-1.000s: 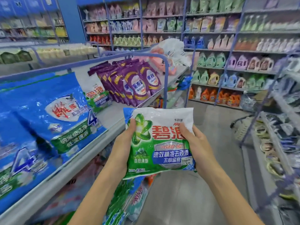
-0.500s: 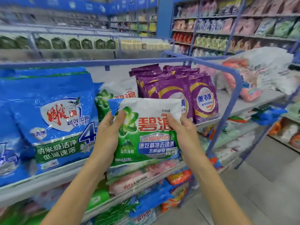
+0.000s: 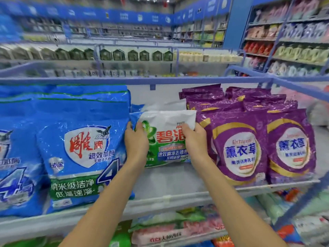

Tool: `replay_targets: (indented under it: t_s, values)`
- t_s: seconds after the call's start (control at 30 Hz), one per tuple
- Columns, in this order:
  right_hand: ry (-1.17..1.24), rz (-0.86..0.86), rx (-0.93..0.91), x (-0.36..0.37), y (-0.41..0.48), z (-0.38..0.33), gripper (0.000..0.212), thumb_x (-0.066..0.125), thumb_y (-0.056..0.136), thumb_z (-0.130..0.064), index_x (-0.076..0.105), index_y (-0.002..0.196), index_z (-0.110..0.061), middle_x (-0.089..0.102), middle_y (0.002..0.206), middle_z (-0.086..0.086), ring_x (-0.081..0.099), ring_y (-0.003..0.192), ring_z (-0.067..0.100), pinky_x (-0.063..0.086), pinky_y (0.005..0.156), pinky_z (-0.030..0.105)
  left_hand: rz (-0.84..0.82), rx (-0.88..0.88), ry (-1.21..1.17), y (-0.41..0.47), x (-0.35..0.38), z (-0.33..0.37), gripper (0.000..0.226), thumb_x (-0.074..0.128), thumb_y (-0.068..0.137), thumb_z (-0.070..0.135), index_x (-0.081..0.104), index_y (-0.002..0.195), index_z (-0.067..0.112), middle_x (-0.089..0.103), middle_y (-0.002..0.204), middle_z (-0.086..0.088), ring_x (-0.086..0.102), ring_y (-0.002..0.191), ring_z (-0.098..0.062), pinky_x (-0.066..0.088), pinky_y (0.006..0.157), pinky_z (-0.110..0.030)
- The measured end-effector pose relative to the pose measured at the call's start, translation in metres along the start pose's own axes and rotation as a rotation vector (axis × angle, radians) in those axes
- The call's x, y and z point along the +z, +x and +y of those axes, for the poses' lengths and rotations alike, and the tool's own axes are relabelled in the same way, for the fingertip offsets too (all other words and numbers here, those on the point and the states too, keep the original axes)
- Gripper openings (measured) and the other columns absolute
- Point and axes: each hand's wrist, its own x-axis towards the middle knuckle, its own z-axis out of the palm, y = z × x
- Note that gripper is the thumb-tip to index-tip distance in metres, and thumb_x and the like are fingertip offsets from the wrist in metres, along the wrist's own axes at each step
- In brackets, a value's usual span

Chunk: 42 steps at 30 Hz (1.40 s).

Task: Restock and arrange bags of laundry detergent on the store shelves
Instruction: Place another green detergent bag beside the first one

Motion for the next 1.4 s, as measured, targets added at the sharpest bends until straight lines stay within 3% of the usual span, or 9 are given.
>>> replay_targets:
  t_s: [0.17, 0.23, 0.33, 0.5, 0.63, 0.83, 1.07, 1.27, 1.4]
  values:
    - [0.026, 0.004, 0.050, 0.004, 0.015, 0.008, 0.016, 0.052, 0.105, -0.025, 0.066, 0.106, -0.018, 0.076, 0.094, -0.002, 0.072, 0.073, 0.006, 0.054, 0.060, 0.021, 0.061, 0.047, -0.040, 0.003, 0.007, -0.001, 0.006, 0.046, 0.106, 0.021, 0.051, 0.109, 0.023, 0.059, 0.096, 0.009, 0.058, 0.081, -0.009, 0.046, 0.069, -0.019]
    - [-0.009, -0.013, 0.041, 0.001, 0.012, 0.004, 0.018, 0.048, 0.106, -0.028, 0.063, 0.110, -0.018, 0.075, 0.096, -0.003, 0.071, 0.075, 0.005, 0.053, 0.061, 0.021, 0.045, 0.060, -0.035, 0.000, 0.004, -0.001, 0.005, 0.048, 0.106, 0.024, 0.051, 0.109, 0.025, 0.061, 0.099, 0.010, 0.058, 0.079, -0.001, 0.046, 0.061, -0.010]
    - [-0.155, -0.122, -0.014, -0.011, -0.006, 0.014, 0.029, 0.061, 0.101, -0.029, 0.050, 0.126, -0.022, 0.070, 0.114, -0.007, 0.068, 0.095, 0.006, 0.055, 0.079, 0.028, -0.091, 0.010, 0.100, -0.014, -0.009, -0.010, 0.044, 0.063, 0.099, 0.027, 0.043, 0.138, 0.019, 0.063, 0.120, 0.004, 0.063, 0.095, -0.003, 0.049, 0.068, -0.014]
    - [-0.660, -0.193, -0.161, -0.027, -0.024, 0.049, 0.100, 0.086, 0.076, -0.020, 0.022, 0.151, -0.016, 0.050, 0.139, 0.006, 0.054, 0.126, 0.026, 0.049, 0.104, 0.048, -0.240, 0.044, 0.540, -0.030, -0.031, -0.042, 0.115, 0.086, 0.064, 0.016, 0.013, 0.153, 0.022, 0.056, 0.141, -0.003, 0.057, 0.126, -0.022, 0.044, 0.111, -0.040]
    - [-0.732, -0.183, -0.186, -0.022, -0.008, 0.052, 0.091, 0.088, 0.075, -0.017, 0.028, 0.143, -0.010, 0.054, 0.135, 0.011, 0.058, 0.122, 0.031, 0.052, 0.097, 0.047, -0.082, 0.161, 0.717, -0.028, -0.022, -0.045, 0.068, 0.082, 0.073, 0.003, 0.039, 0.124, 0.011, 0.061, 0.124, -0.011, 0.060, 0.115, -0.030, 0.043, 0.089, -0.029]
    - [-0.701, -0.201, -0.209, -0.020, 0.000, 0.058, 0.086, 0.086, 0.077, -0.017, 0.032, 0.144, -0.010, 0.056, 0.135, 0.012, 0.056, 0.123, 0.032, 0.050, 0.099, 0.049, -0.073, 0.214, 0.709, -0.031, -0.020, -0.044, 0.052, 0.082, 0.077, 0.005, 0.046, 0.114, 0.010, 0.064, 0.119, -0.010, 0.061, 0.111, -0.028, 0.044, 0.086, -0.029]
    - [-0.735, -0.258, -0.316, -0.039, -0.027, 0.063, 0.076, 0.071, 0.089, -0.021, 0.028, 0.151, -0.009, 0.049, 0.143, 0.014, 0.050, 0.131, 0.032, 0.047, 0.106, 0.049, -0.116, 0.320, 0.823, -0.067, -0.031, -0.045, 0.049, 0.074, 0.087, 0.019, 0.051, 0.130, 0.015, 0.069, 0.121, -0.006, 0.066, 0.111, -0.027, 0.051, 0.091, -0.033]
    - [-0.808, -0.499, -0.484, -0.068, -0.060, 0.056, 0.062, 0.052, 0.103, -0.046, 0.038, 0.156, -0.016, 0.033, 0.163, 0.000, 0.025, 0.152, 0.017, 0.021, 0.125, 0.034, -0.153, 0.416, 0.995, -0.119, -0.064, -0.050, 0.058, 0.060, 0.100, 0.032, 0.041, 0.153, 0.017, 0.050, 0.152, 0.001, 0.045, 0.139, -0.016, 0.030, 0.114, -0.024]
    - [-0.826, -0.640, -0.579, -0.061, -0.092, 0.049, 0.064, 0.051, 0.099, -0.056, 0.045, 0.152, -0.021, 0.038, 0.160, -0.007, 0.023, 0.151, 0.011, 0.016, 0.124, 0.029, -0.074, 0.462, 1.107, -0.152, -0.107, -0.061, 0.051, 0.054, 0.102, 0.035, 0.046, 0.151, 0.020, 0.048, 0.153, 0.003, 0.035, 0.146, -0.019, 0.027, 0.123, -0.035]
